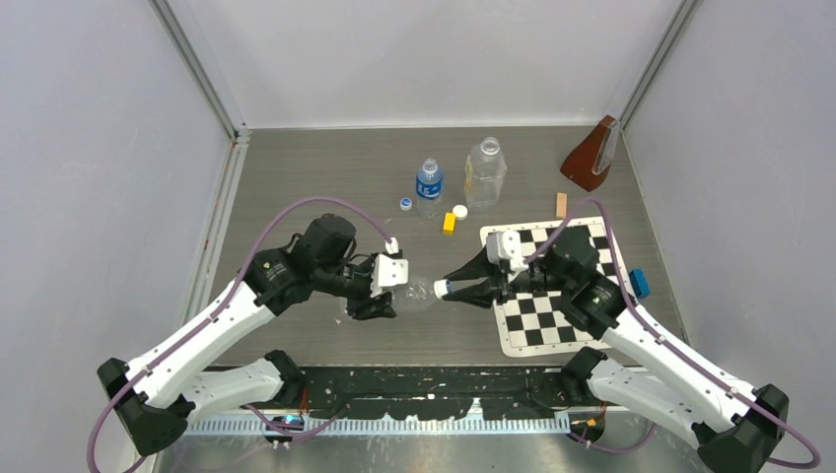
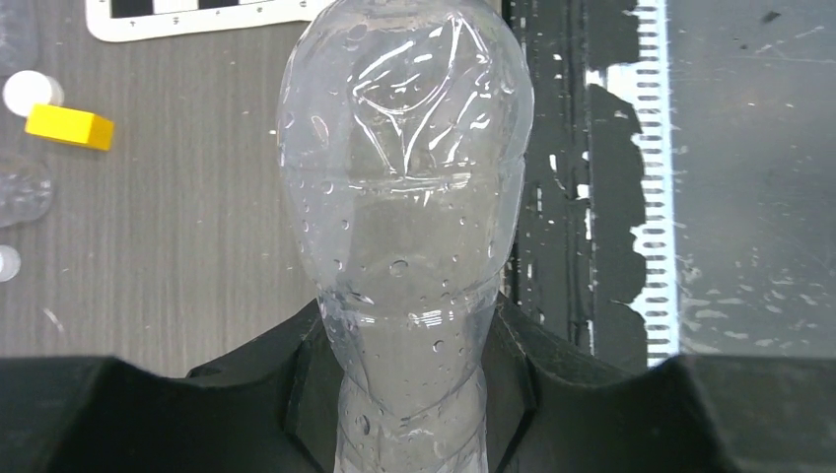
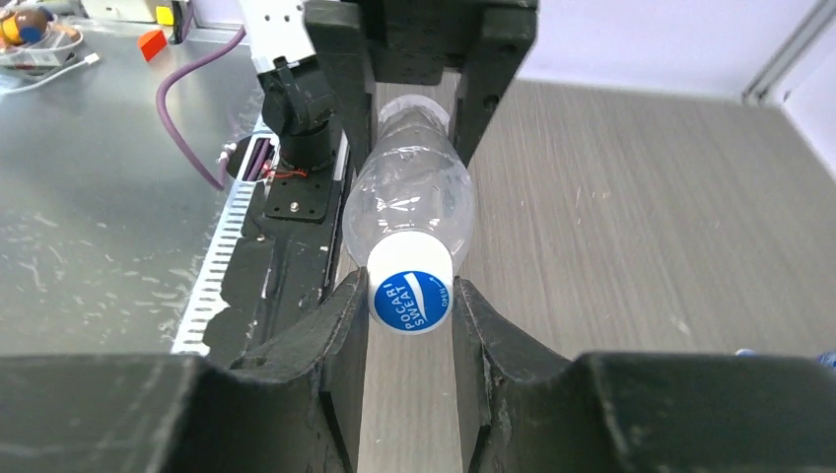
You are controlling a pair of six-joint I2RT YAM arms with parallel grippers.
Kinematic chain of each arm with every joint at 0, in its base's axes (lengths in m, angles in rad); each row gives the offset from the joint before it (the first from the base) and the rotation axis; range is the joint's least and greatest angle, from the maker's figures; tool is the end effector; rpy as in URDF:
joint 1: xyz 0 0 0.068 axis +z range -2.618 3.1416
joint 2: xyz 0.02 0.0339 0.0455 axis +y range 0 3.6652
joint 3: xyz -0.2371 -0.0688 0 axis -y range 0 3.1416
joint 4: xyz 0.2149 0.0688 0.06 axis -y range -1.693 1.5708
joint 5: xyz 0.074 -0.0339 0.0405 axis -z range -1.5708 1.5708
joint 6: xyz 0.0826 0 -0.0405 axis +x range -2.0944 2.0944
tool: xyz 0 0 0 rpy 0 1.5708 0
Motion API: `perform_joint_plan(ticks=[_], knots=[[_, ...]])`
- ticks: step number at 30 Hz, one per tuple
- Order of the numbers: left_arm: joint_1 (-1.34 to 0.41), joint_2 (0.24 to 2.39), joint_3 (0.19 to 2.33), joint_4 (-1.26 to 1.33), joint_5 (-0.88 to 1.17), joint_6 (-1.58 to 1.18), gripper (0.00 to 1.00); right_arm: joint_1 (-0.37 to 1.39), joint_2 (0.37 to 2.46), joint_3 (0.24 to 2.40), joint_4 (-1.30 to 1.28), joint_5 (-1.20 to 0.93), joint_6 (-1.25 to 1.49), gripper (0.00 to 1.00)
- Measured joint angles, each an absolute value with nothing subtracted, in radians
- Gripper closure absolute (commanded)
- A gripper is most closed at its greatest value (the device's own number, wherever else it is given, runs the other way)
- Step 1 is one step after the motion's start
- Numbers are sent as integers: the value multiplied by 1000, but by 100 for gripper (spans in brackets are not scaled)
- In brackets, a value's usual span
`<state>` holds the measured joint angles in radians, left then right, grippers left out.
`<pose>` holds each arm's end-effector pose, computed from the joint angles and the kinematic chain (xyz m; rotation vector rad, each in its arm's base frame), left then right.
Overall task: Unscrew the bottle caps
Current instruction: Unscrew the bottle cap from the plastic bottle.
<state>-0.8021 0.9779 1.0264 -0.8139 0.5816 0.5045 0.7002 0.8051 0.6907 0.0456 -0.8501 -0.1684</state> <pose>0.1081 -0.1770 0.2814 1.6328 1.6502 -0.8270 0.1162 0.1791 0.3107 -1.2835 1.1643 1.0887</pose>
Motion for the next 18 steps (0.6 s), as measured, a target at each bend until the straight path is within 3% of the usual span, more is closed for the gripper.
perform_joint_plan(ticks=[14, 15, 17, 18], knots=[[-798, 1014, 1065, -898, 819, 497, 100, 756, 725, 684, 10, -1011, -638, 97], [-791, 1031, 1082, -922, 833, 498, 100, 756, 727, 688, 4, -1016, -661, 93], [-771, 1066, 1116, -973, 858, 498, 100, 755, 730, 688, 2, -1015, -687, 57], [-755, 1093, 1139, -1013, 882, 498, 100, 755, 733, 687, 5, -1013, -691, 49]])
